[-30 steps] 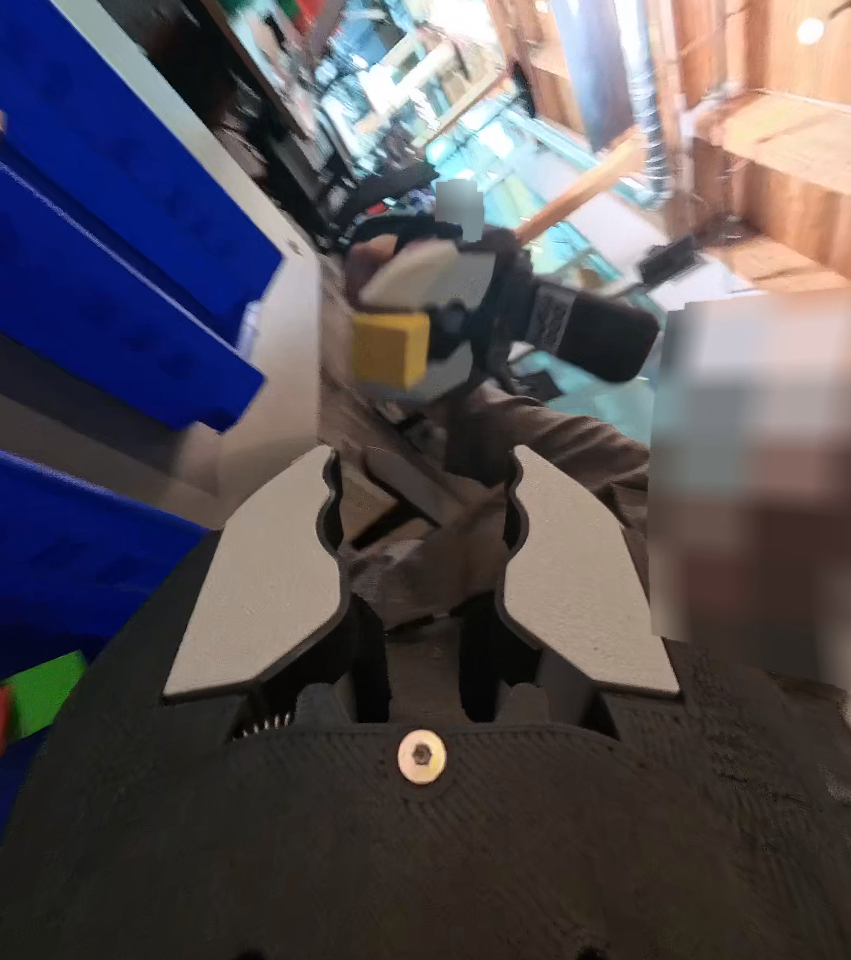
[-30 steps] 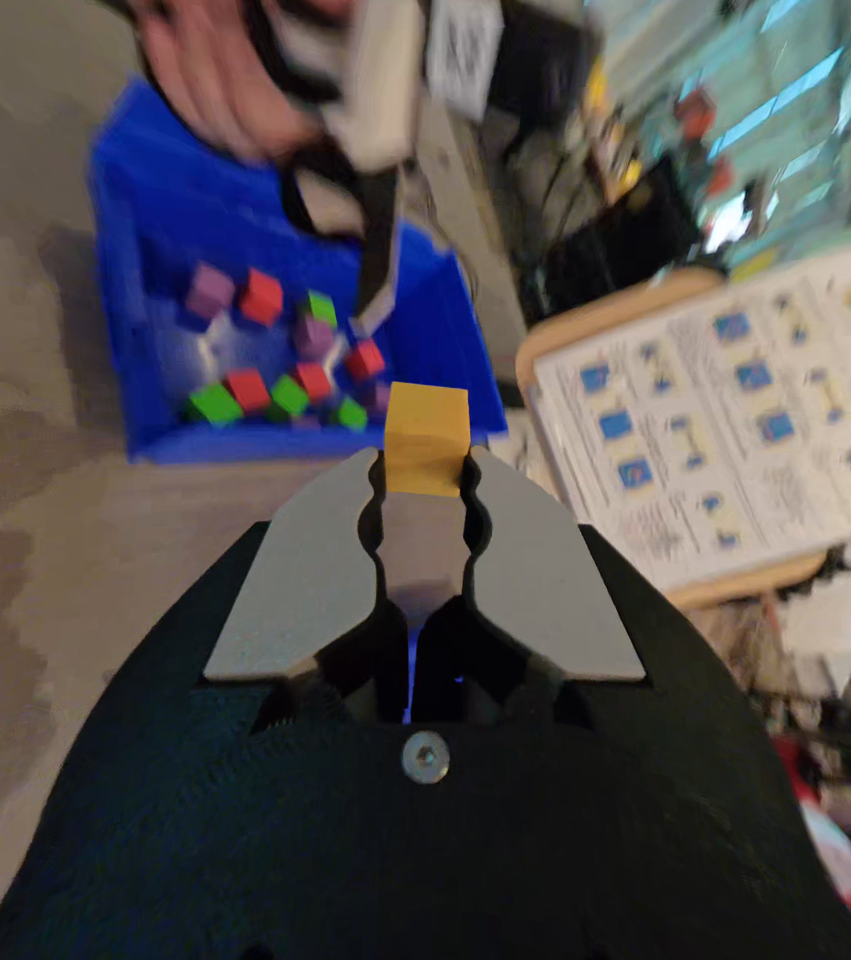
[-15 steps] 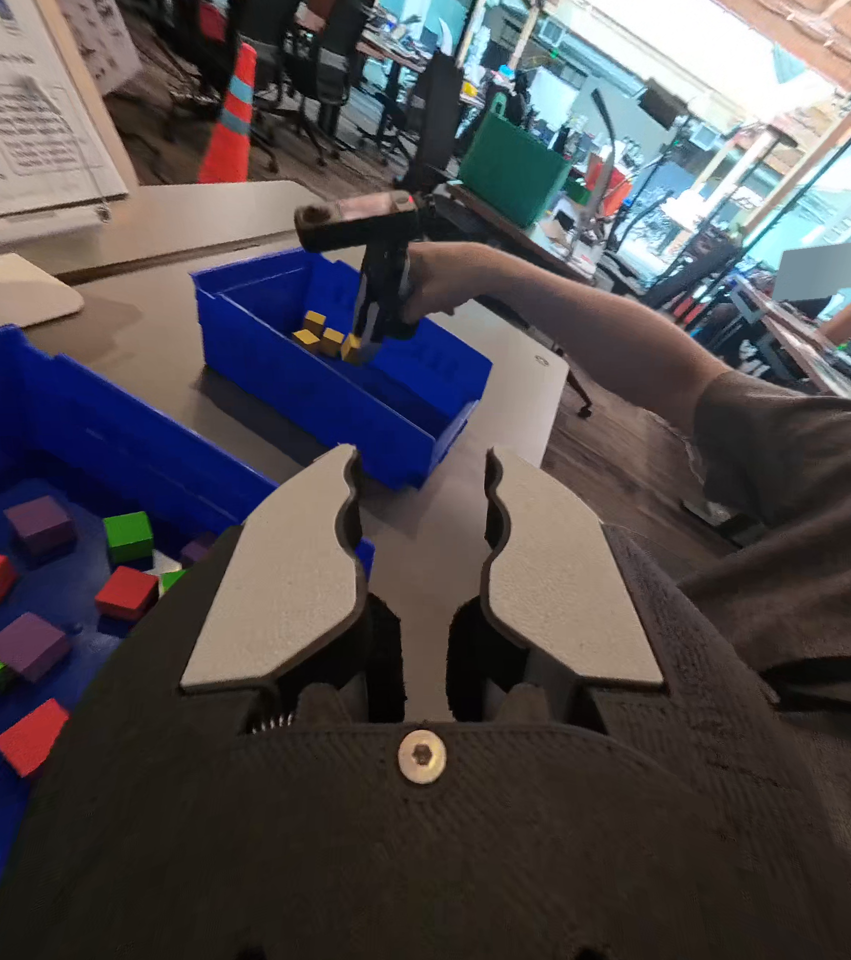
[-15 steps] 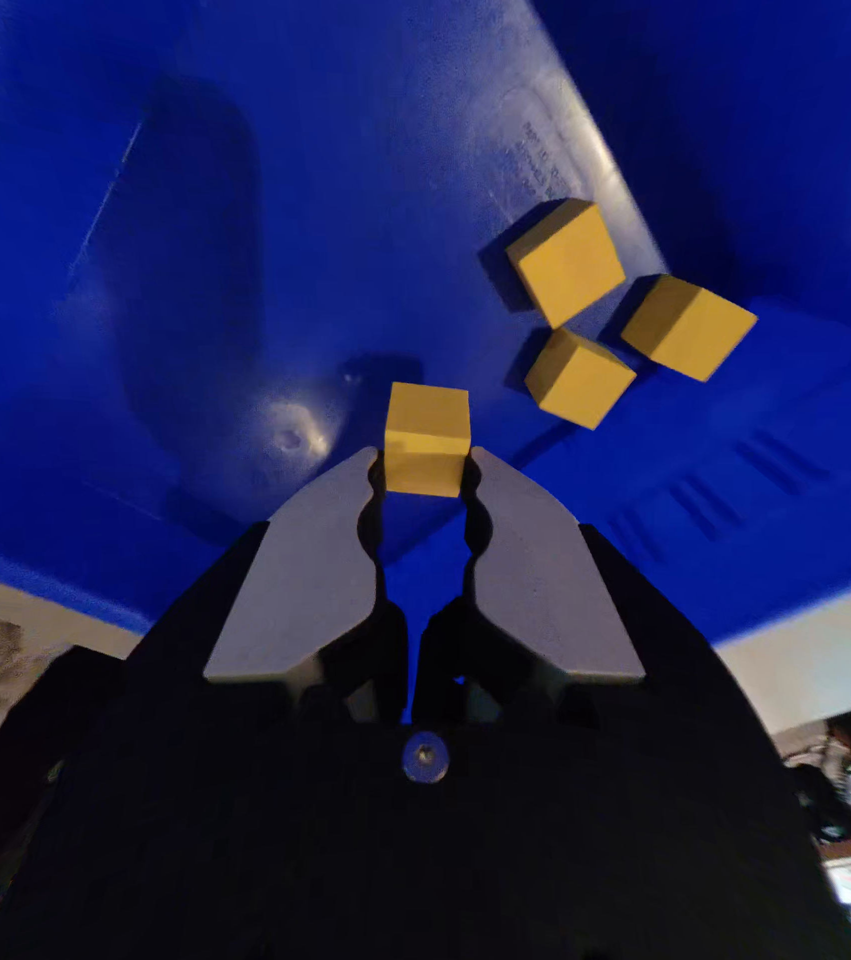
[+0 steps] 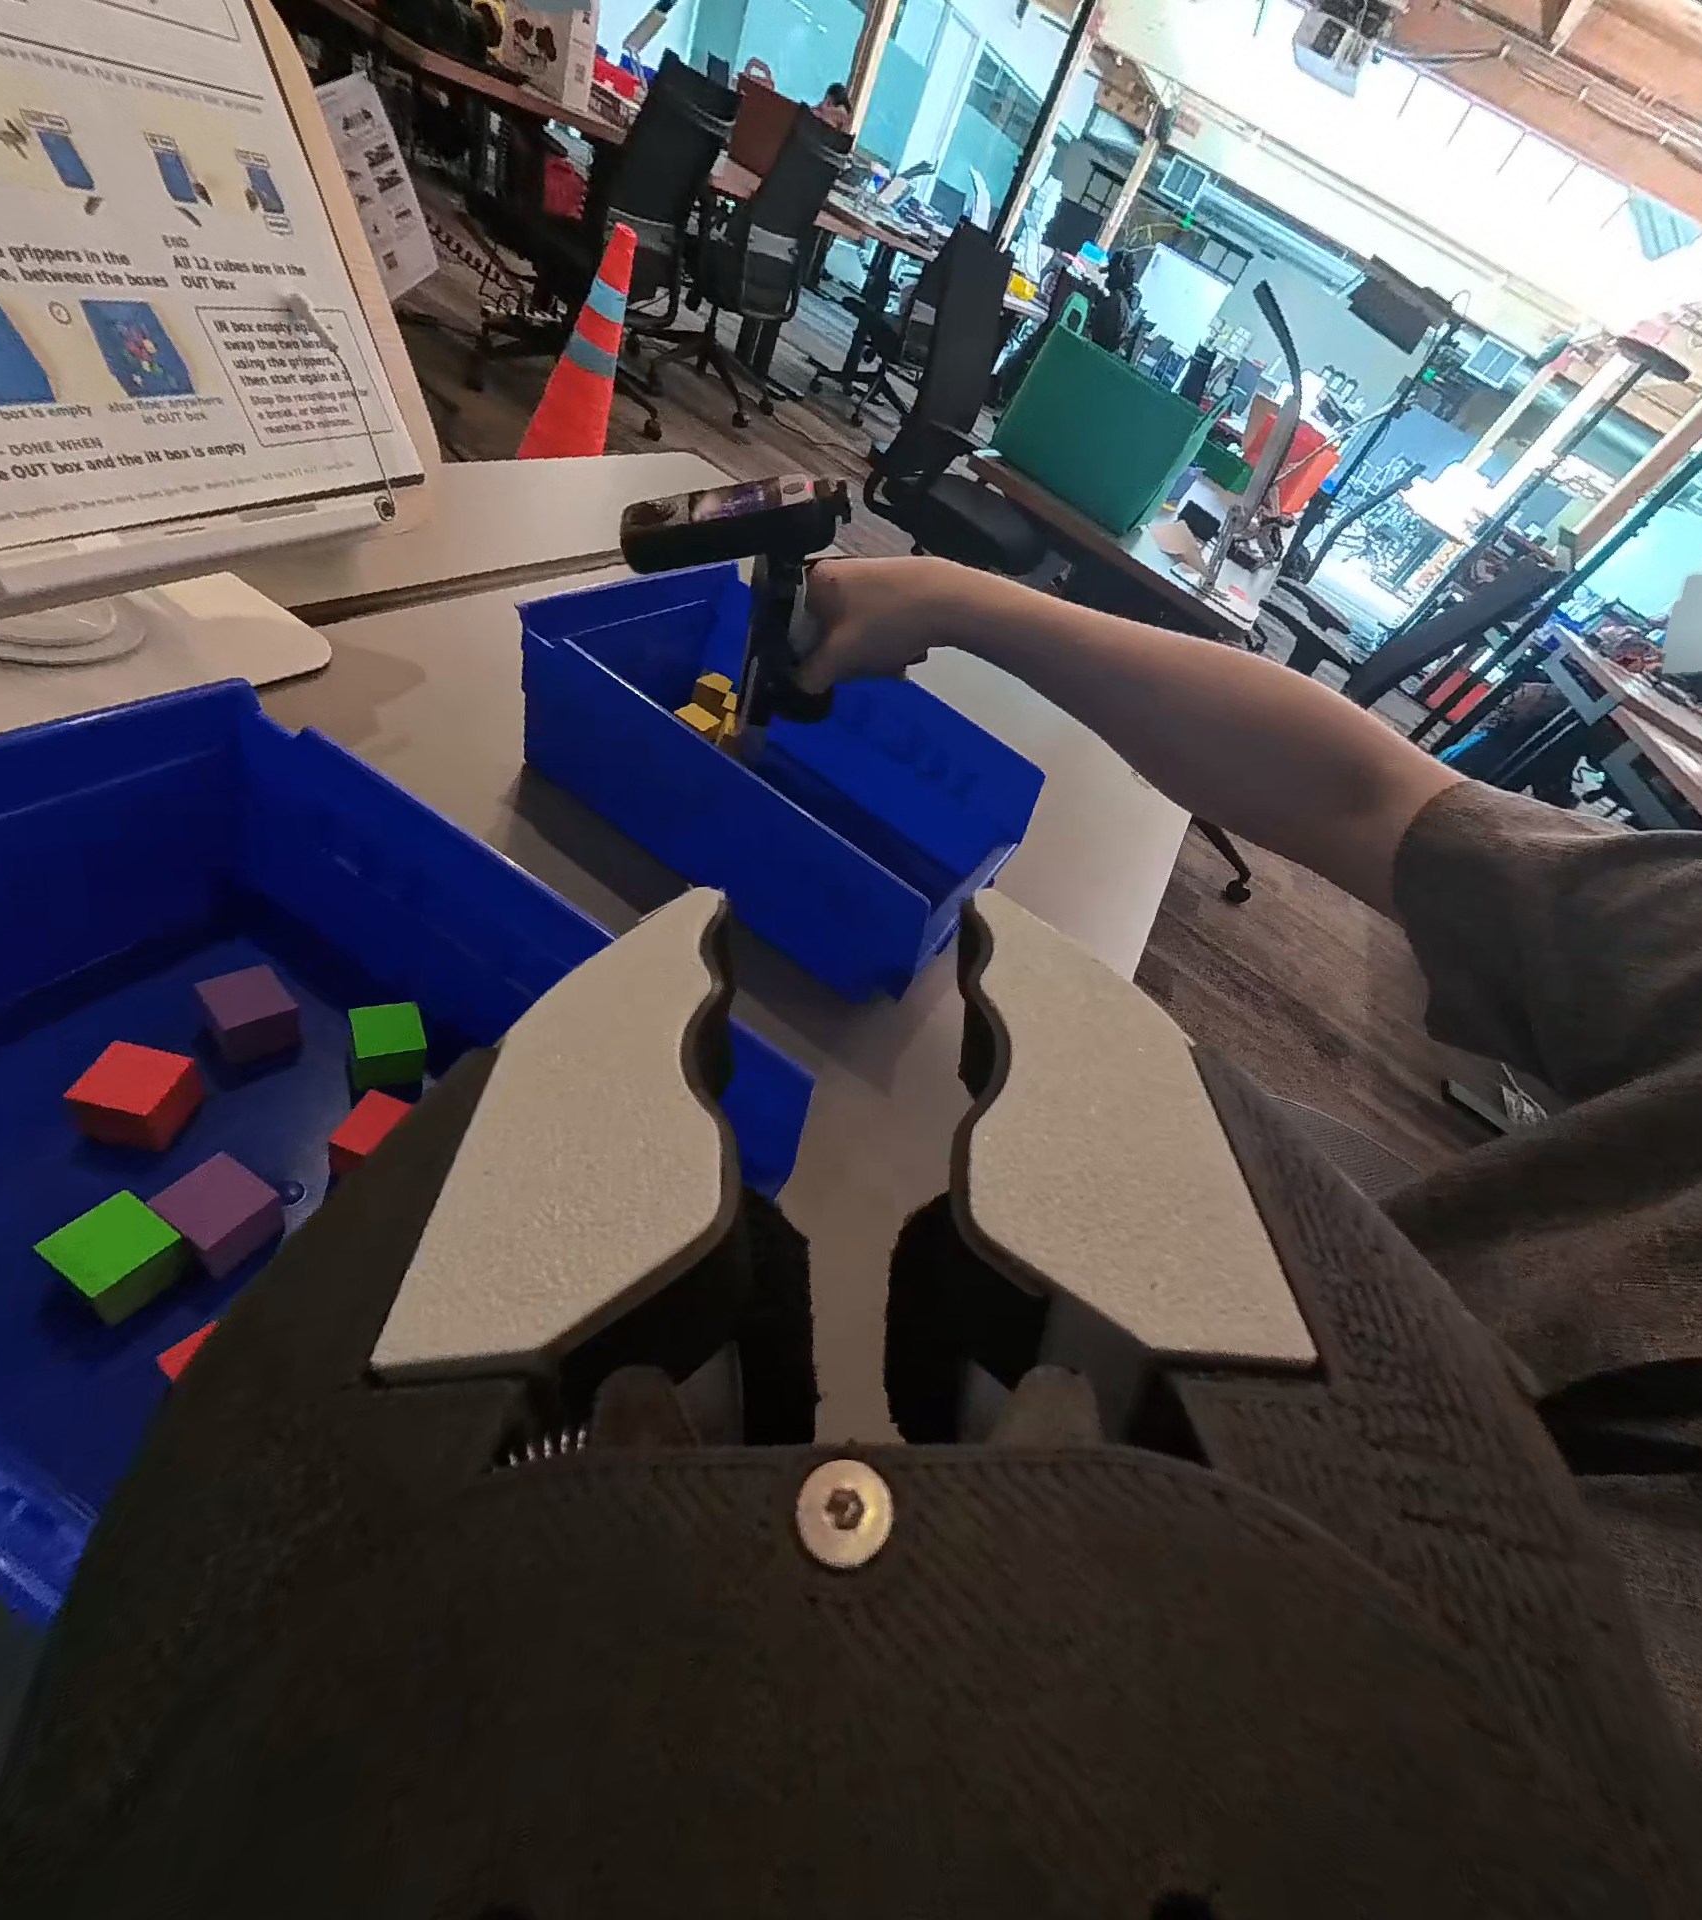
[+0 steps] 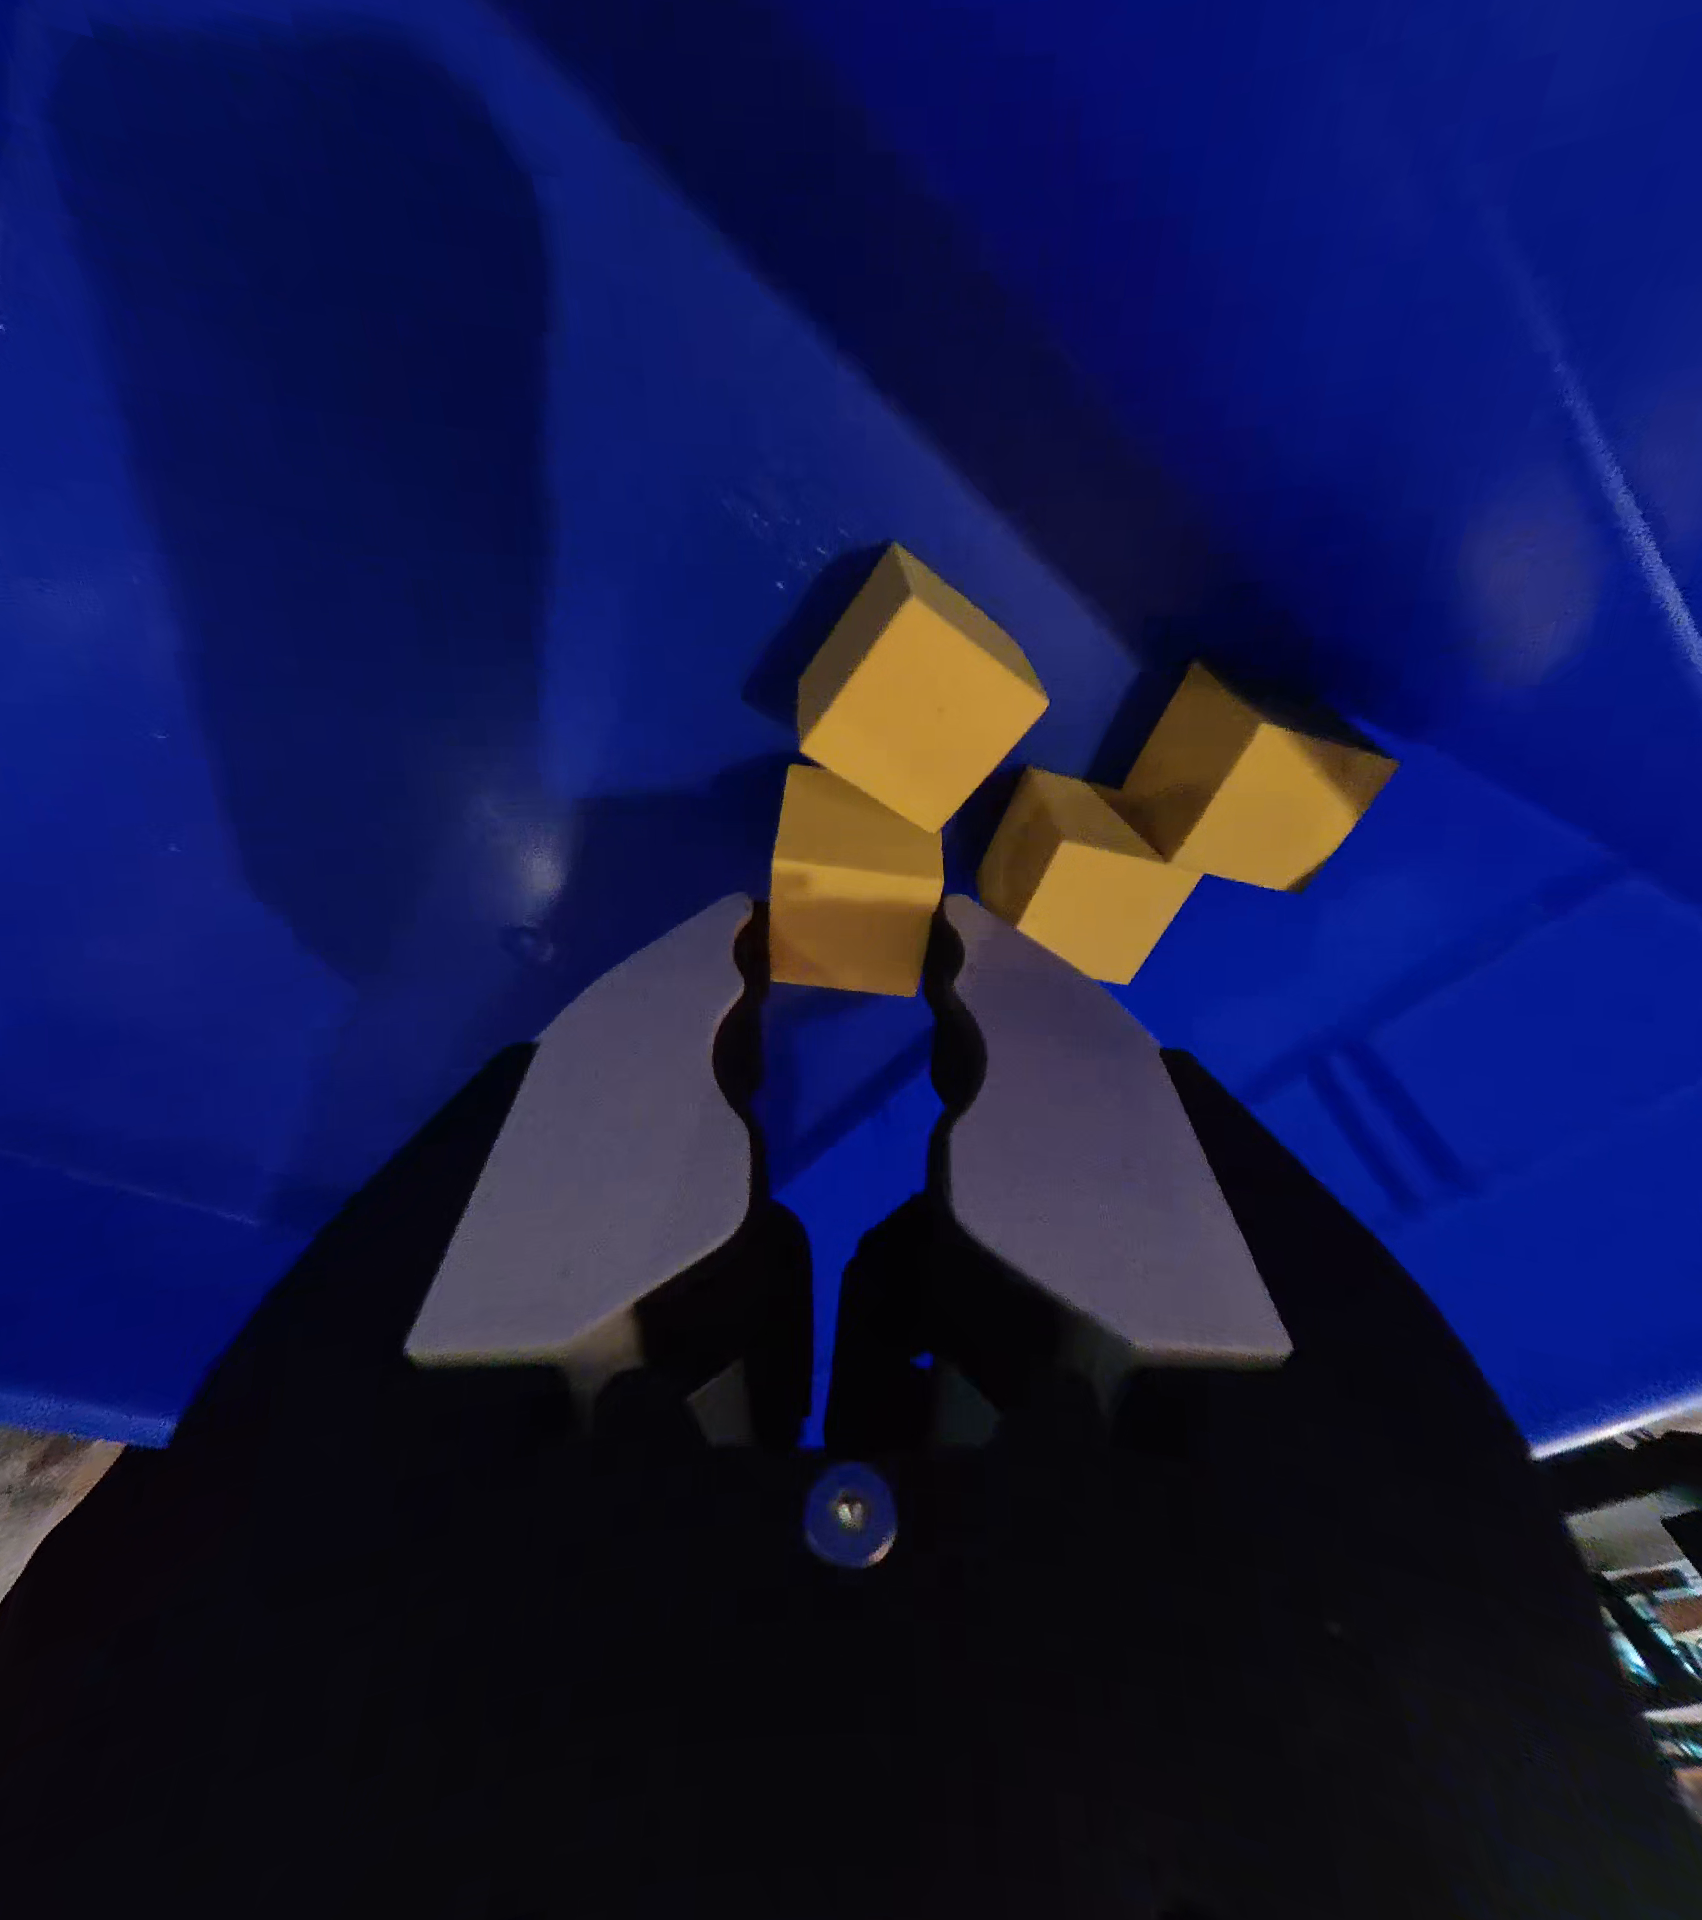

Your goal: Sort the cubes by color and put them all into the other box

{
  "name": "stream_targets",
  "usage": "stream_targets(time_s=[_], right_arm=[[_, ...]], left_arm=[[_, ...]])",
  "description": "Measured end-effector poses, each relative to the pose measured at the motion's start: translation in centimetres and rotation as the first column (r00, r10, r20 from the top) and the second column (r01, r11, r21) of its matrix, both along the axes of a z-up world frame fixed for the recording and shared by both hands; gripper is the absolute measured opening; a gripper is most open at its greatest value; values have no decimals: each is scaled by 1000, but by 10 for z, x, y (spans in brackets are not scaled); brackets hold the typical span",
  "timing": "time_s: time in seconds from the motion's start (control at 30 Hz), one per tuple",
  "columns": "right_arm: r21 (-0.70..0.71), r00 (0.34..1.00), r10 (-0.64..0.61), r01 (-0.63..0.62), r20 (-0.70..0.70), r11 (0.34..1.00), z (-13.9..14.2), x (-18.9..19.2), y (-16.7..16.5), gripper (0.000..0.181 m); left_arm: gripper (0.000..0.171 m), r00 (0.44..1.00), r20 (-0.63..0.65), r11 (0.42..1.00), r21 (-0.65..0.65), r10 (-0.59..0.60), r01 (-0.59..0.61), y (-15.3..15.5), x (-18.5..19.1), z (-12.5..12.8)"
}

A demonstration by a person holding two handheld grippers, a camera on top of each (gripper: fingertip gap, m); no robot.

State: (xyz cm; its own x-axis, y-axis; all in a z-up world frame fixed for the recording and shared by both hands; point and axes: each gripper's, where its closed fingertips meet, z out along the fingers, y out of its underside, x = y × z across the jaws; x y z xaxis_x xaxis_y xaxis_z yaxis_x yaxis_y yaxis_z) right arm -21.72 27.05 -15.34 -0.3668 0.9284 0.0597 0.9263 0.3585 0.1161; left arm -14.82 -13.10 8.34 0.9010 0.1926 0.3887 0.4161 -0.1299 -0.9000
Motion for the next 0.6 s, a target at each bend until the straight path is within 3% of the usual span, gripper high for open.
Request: stream_targets(time_s=[0.13,0.27,0.37,0.47,0.6], right_arm=[[17,1000,3,-3,-4,1000,2,0,1,32],[3,1000,-11,11,-10,1000,4,1,0,56],[-16,1000,-18,17,-21,1000,12,3,-4,54],[-65,998,7,-11,-64,998,30,8,-16,52],[-124,969,56,-88,-242,988,70,14,-43,48]], left_arm=[[41,1000,-6,1000,-1,1,-1,0,1,1],[41,1000,-14,1000,-16,21,-22,-2,-1,0],[41,999,-23,998,-37,46,-47,-3,-3,-3],[41,994,-47,987,-127,95,-100,-5,-11,-16],[41,992,-77,931,-343,101,-122,-3,-23,-55]])
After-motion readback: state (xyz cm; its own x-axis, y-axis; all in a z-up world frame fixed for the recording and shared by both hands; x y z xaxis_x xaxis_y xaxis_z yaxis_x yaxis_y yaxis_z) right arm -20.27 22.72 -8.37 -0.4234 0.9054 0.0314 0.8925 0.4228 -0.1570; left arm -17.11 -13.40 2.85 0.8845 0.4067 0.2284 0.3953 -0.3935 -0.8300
